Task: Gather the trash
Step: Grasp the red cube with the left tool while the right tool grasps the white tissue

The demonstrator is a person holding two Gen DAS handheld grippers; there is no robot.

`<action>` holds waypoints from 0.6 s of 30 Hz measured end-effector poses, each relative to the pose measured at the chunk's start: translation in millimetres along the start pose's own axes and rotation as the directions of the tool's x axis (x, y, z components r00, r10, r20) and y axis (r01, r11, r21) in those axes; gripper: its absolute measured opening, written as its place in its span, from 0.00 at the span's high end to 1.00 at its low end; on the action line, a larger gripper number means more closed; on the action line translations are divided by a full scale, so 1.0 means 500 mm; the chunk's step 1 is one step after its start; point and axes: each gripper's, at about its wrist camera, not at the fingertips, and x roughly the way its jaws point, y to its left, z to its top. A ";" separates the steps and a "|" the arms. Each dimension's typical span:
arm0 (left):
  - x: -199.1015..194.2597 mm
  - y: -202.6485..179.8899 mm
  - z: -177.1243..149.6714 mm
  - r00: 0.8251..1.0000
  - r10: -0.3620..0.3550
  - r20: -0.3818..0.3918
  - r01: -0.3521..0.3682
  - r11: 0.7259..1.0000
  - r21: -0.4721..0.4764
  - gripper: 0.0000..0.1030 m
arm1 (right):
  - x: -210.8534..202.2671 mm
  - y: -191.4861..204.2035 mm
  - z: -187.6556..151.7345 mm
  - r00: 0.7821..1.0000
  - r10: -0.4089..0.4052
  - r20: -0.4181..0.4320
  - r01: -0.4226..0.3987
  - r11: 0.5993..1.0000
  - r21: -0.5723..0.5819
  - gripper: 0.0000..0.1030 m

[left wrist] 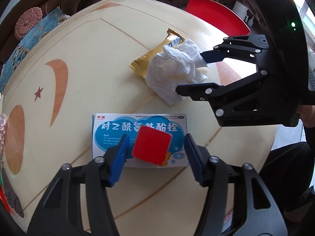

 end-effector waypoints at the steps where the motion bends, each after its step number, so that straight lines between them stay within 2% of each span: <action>1: -0.001 0.000 0.001 1.000 -0.004 0.001 0.004 1.000 -0.004 0.49 | 0.002 0.001 0.000 1.000 0.000 -0.003 0.000 1.000 -0.001 0.47; 3: -0.002 0.004 0.001 1.000 -0.003 0.005 0.003 1.000 -0.008 0.54 | 0.006 0.003 -0.002 1.000 -0.013 0.000 0.013 1.000 -0.005 0.48; 7: -0.001 0.007 0.002 1.000 -0.001 0.010 0.002 1.000 -0.015 0.57 | 0.009 0.005 -0.001 1.000 -0.022 0.002 0.022 1.000 -0.007 0.67; 10: -0.002 0.002 0.000 1.000 0.001 0.014 -0.001 1.000 -0.015 0.58 | 0.010 0.005 0.002 1.000 -0.021 0.003 0.021 1.000 -0.001 0.68; 13: -0.003 0.000 -0.001 1.000 0.014 0.017 -0.014 1.000 -0.018 0.62 | 0.004 0.005 0.002 1.000 -0.019 0.019 0.019 1.000 0.011 0.81; 15: -0.004 0.005 -0.002 1.000 0.005 0.017 -0.005 1.000 -0.028 0.66 | 0.002 0.009 0.002 0.999 -0.034 0.021 0.034 0.999 0.000 0.84; 18: -0.007 0.007 -0.005 1.000 0.002 0.017 -0.001 0.999 -0.034 0.66 | -0.002 0.016 0.001 0.998 -0.051 0.031 0.051 0.999 -0.011 0.88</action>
